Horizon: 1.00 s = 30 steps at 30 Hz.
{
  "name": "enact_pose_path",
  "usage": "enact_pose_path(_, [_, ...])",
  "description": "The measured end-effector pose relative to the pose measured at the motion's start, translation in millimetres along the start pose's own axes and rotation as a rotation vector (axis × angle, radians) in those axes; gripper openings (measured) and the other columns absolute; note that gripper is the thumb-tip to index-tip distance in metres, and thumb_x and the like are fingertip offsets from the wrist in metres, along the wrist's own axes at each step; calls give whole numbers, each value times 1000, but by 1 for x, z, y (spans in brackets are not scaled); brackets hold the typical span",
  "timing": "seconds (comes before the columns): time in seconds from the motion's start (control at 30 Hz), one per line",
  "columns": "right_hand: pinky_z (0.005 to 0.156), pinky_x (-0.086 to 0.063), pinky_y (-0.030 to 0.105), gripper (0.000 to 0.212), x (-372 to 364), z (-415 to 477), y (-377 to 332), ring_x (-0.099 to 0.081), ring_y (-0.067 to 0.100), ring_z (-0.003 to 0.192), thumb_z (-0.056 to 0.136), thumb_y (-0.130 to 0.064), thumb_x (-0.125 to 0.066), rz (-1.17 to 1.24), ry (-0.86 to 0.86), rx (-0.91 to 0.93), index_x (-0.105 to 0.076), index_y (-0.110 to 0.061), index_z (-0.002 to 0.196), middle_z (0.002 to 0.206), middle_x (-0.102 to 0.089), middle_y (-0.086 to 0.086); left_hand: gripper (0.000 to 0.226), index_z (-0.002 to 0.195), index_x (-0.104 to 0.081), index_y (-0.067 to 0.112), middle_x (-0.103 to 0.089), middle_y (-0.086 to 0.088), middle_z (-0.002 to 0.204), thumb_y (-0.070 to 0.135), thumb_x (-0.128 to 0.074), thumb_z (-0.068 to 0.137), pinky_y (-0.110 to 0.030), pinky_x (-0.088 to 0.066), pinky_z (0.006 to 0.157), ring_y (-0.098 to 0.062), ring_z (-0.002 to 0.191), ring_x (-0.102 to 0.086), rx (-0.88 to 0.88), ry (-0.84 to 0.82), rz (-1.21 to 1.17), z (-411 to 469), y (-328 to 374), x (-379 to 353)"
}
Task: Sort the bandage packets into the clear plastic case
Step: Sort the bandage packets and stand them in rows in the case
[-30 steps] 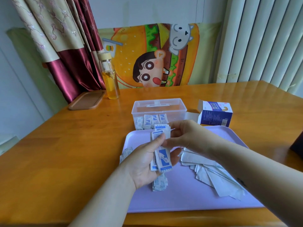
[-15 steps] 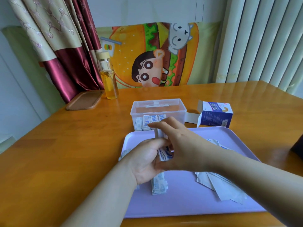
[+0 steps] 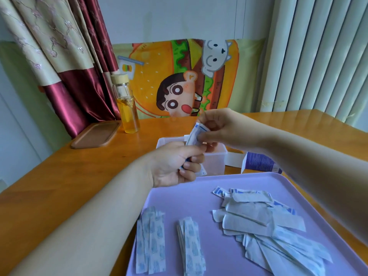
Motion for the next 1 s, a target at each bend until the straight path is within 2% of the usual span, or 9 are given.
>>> enact_pose_path(0.1, [65, -53, 38, 12, 11, 24, 7, -62, 25, 64, 85, -4, -62, -92, 96, -24, -58, -15, 82, 84, -70, 16, 20, 88, -62, 12, -44, 5, 57, 19, -46, 98, -13, -30, 42, -5, 46, -38, -63, 77, 137, 25, 20, 9])
enact_pose_path(0.17, [68, -51, 37, 12, 18, 43, 17, -60, 29, 76, 85, -7, -61, -286, 145, -59, -61, -7, 97, 92, -67, 11, 18, 96, -62, 14, -61, 0, 74, 23, -47, 98, -23, -50, 62, -13, 67, -58, -103, 179, 436, 45, 29, 18])
enact_pose_path(0.27, [68, -40, 27, 29, 13, 67, 39, -52, 20, 85, 88, -8, -55, -503, 89, -175, -57, -7, 116, 104, -60, 6, 28, 109, -62, 10, -69, -9, 102, 29, -45, 98, -35, -50, 87, -23, 91, -64, -51, 270, 893, 72, 32, 34])
enact_pose_path(0.4, [69, -46, 27, 29, -7, 89, 83, -58, 24, 93, 92, -8, -50, -754, -114, -328, -57, -5, 119, 111, -62, 10, 37, 100, -70, 11, -71, -6, 101, 38, -46, 94, -38, -47, 90, -27, 100, -64, 122, 207, 1163, 100, 23, 50])
enact_pose_path(0.5, [63, -41, 24, 27, -22, 98, 106, -51, 21, 83, 93, -8, -50, -869, -249, -361, -57, -4, 119, 103, -60, 9, 30, 86, -67, 20, -65, 1, 86, 39, -45, 93, -31, -43, 73, -21, 80, -57, 167, 163, 1262, 115, 15, 54])
enact_pose_path(0.6, [68, -41, 24, 29, -34, 99, 115, -48, 19, 81, 92, -4, -50, -961, -379, -363, -56, -5, 121, 107, -59, 9, 31, 96, -62, 15, -53, -3, 80, 30, -35, 97, -30, -35, 66, -19, 70, -43, 192, 111, 1404, 122, 6, 55])
enact_pose_path(0.83, [76, -37, 27, 30, -51, 95, 124, -45, 22, 78, 90, 3, -50, -1048, -611, -397, -55, 0, 119, 70, -38, 1, 35, 128, -55, 24, -57, -2, 129, 34, -36, 100, -32, -39, 90, -23, 115, -52, 216, -52, 1544, 130, -1, 53])
enact_pose_path(0.93, [86, -41, 31, 34, -57, 96, 127, -48, 25, 88, 92, -1, -49, -1058, -640, -433, -52, -2, 125, 102, -58, 8, 33, 129, -54, 27, -51, 2, 136, 34, -42, 99, -28, -34, 88, -21, 118, -48, 248, -111, 1538, 132, -3, 52])
enact_pose_path(1.0, [94, -41, 32, 32, -61, 100, 134, -48, 25, 93, 94, -6, -48, -1005, -600, -483, -53, -3, 126, 124, -56, 11, 33, 130, -54, 23, -52, 1, 134, 27, -40, 100, -30, -36, 89, -22, 114, -49, 259, -126, 1564, 135, -5, 54])
Point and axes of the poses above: each hand's wrist, its own z-axis towards the middle knuckle, its own x-axis out of the back of the hand, y = z × x, the point moved 5 cm from there along z, towards the middle knuckle
